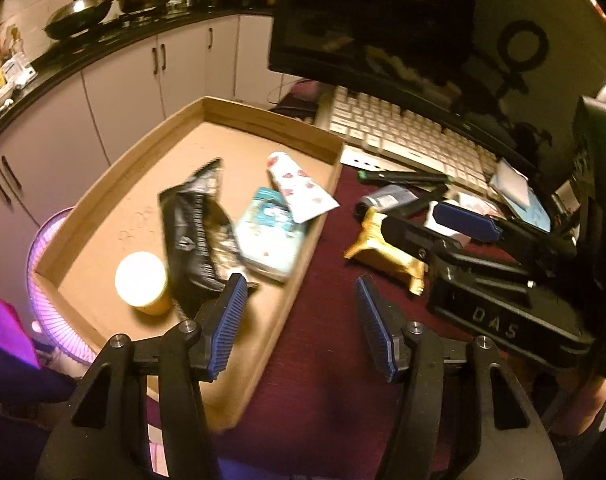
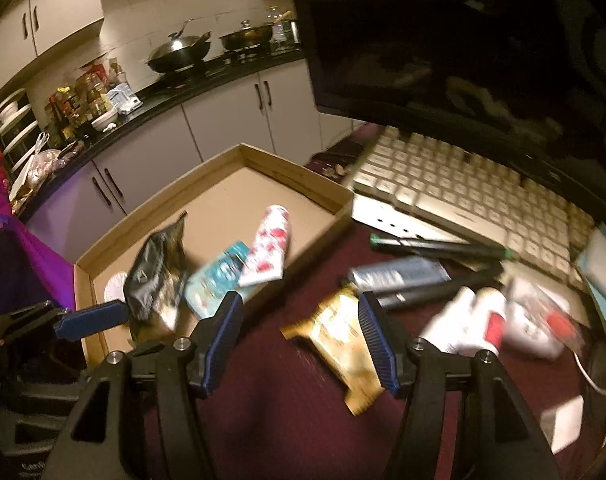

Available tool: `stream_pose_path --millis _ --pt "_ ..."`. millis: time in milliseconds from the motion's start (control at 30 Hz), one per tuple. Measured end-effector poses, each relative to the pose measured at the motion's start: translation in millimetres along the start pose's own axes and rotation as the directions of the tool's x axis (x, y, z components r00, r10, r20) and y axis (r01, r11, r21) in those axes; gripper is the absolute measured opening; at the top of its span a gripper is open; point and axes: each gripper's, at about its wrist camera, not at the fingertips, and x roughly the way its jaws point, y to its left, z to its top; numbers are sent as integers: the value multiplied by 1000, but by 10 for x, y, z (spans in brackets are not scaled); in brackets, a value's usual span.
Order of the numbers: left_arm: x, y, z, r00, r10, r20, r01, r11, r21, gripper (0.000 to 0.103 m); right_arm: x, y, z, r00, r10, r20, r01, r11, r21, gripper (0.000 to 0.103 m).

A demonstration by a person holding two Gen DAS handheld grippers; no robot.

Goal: Organize objects
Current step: 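Move both tools back over the remaining items on the cloth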

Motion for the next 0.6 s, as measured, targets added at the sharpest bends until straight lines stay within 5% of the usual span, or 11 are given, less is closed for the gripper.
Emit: stream_pose_path --millis 333,600 --pt "109 -411 -6 999 -34 -35 36 998 52 57 -295 -390 -286 998 -67 3 67 996 60 61" --pt "344 -569 55 993 -81 -88 85 995 43 57 -481 -910 -586 997 -79 5 77 991 112 72"
